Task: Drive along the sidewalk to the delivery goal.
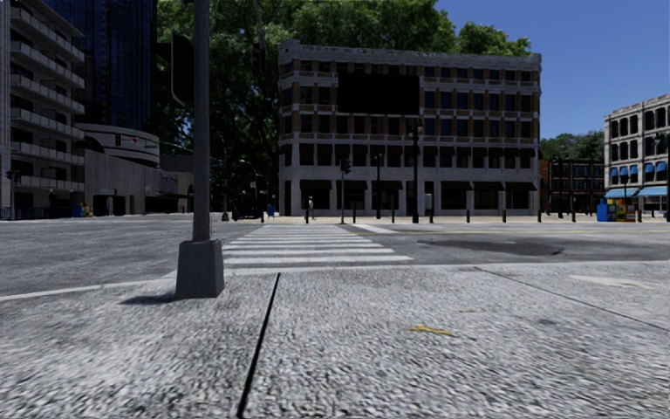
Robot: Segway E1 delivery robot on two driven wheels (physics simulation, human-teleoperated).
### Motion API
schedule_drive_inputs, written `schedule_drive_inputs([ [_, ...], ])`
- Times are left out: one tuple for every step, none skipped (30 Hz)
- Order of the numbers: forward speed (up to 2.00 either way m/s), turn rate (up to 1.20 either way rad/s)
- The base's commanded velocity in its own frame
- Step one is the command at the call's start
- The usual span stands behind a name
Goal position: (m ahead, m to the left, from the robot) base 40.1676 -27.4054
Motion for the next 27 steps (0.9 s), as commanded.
schedule_drive_inputs([
  [2.0, 0.19],
  [2.0, 0.19],
  [2.0, 0.19],
  [2.0, 0.2],
  [2.0, 0.2],
  [2.0, 0.2],
  [2.0, 0.2],
  [2.0, 0.2],
  [2.0, 0.21],
  [2.0, 0.21],
  [2.0, 0.21],
  [2.0, 0.21],
  [2.0, 0.22],
  [2.0, 0.22],
  [2.0, 0.22],
  [2.0, 0.22],
  [2.0, 0.23],
  [2.0, 0.23],
  [2.0, 0.23],
  [2.0, 0.23],
  [2.0, 0.23],
  [2.0, 0.23],
  [2.0, 0.23],
  [2.0, 0.23],
  [2.0, 0.23],
  [2.0, 0.23],
  [2.0, 0.23],
])
